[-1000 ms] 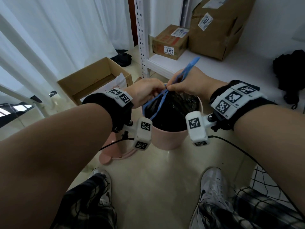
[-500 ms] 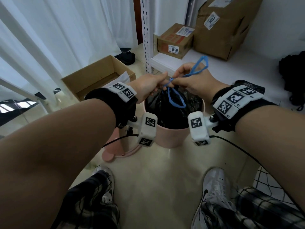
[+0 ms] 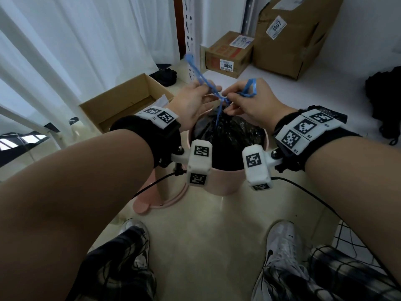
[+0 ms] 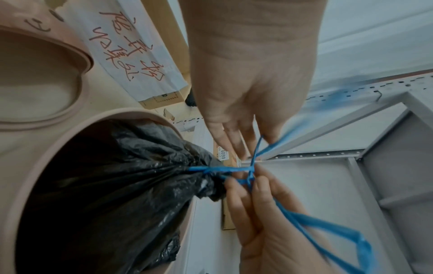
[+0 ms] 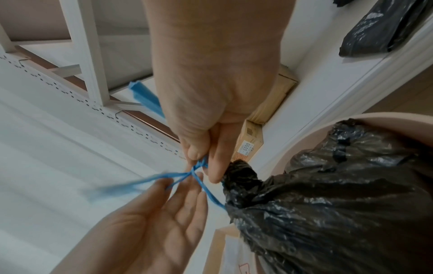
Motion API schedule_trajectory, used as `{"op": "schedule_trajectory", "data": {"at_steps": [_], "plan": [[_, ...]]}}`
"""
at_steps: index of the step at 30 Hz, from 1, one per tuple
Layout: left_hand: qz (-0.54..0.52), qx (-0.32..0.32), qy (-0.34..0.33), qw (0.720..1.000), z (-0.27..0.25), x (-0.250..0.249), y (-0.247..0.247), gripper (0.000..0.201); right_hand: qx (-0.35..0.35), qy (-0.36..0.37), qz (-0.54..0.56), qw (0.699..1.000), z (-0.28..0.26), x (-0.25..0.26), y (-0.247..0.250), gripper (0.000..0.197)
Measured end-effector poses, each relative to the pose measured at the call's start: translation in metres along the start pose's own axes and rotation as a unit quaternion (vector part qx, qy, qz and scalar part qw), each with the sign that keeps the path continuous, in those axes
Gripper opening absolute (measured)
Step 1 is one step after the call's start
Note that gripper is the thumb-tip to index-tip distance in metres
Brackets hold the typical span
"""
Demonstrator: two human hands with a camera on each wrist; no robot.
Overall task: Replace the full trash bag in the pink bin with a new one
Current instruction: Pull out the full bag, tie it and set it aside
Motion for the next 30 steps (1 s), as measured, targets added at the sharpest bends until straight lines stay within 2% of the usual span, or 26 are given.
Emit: {"op": "schedule_trajectory", "data": {"at_steps": [4, 6, 8, 11, 15, 17, 19, 20, 22, 23, 24, 25, 27, 30], "plan": [[-0.119, -0.035, 0.026, 0.992, 0.0, -0.001, 0.009, 0.039, -0.025, -0.001, -0.042, 0.999, -0.001, -0.004, 0.016, 0.021], [-0.131, -0.052, 0.025, 0.99, 0.0, -0.003, 0.011, 0.039, -0.026, 0.004, -0.063, 0.998, -0.002, -0.003, 0.017, 0.022], [-0.107, -0.059, 0.03, 0.992, -0.001, -0.002, 0.013, 0.038, -0.033, -0.002, -0.086, 0.996, 0.0, -0.003, 0.018, 0.019], [0.003, -0.056, 0.019, 0.998, 0.001, -0.004, 0.019, 0.037, -0.009, -0.006, -0.245, 0.969, 0.004, -0.006, 0.02, 0.017], [0.113, -0.083, 0.037, 0.989, 0.004, 0.001, 0.042, 0.032, 0.016, -0.094, -0.403, 0.91, -0.009, -0.023, 0.032, 0.014], [0.115, -0.068, 0.061, 0.989, 0.007, 0.008, 0.046, 0.026, -0.012, -0.129, -0.398, 0.908, -0.01, -0.035, 0.042, 0.014], [0.109, -0.031, 0.087, 0.99, 0.002, 0.013, 0.041, 0.02, -0.06, -0.161, -0.223, 0.959, -0.01, -0.042, 0.041, 0.015], [0.126, -0.005, 0.093, 0.988, -0.001, 0.013, 0.035, 0.025, -0.092, -0.177, -0.095, 0.975, -0.01, -0.045, 0.037, 0.02], [0.193, 0.035, 0.097, 0.976, -0.009, 0.014, 0.025, 0.046, -0.138, -0.185, 0.093, 0.969, -0.008, -0.044, 0.027, 0.023], [0.221, 0.042, 0.088, 0.97, -0.01, 0.013, 0.022, 0.042, -0.144, -0.183, 0.157, 0.96, -0.007, -0.04, 0.02, 0.023], [0.236, 0.033, 0.071, 0.969, -0.01, 0.01, 0.02, 0.025, -0.147, -0.182, 0.204, 0.95, -0.007, -0.035, 0.013, 0.023], [0.234, 0.008, 0.052, 0.971, -0.008, 0.005, 0.022, 0.018, -0.147, -0.175, 0.245, 0.942, -0.005, -0.03, 0.006, 0.024], [0.171, -0.056, 0.019, 0.983, -0.001, -0.004, 0.032, 0.044, -0.145, -0.159, 0.314, 0.925, -0.002, -0.022, -0.004, 0.028], [-0.018, -0.095, 0.023, 0.995, 0.009, -0.006, 0.044, 0.055, -0.155, -0.144, 0.341, 0.916, -0.001, -0.015, -0.007, 0.034]]}}
Point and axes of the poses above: each hand's wrist, its own z-axis towards the middle knuckle, its own y-axis out of the back of the hand, x = y × z, the point moved 9 cm from there along z, towards the middle knuckle, and after that the axes turned 5 degrees about y, right-handed, at the moved point
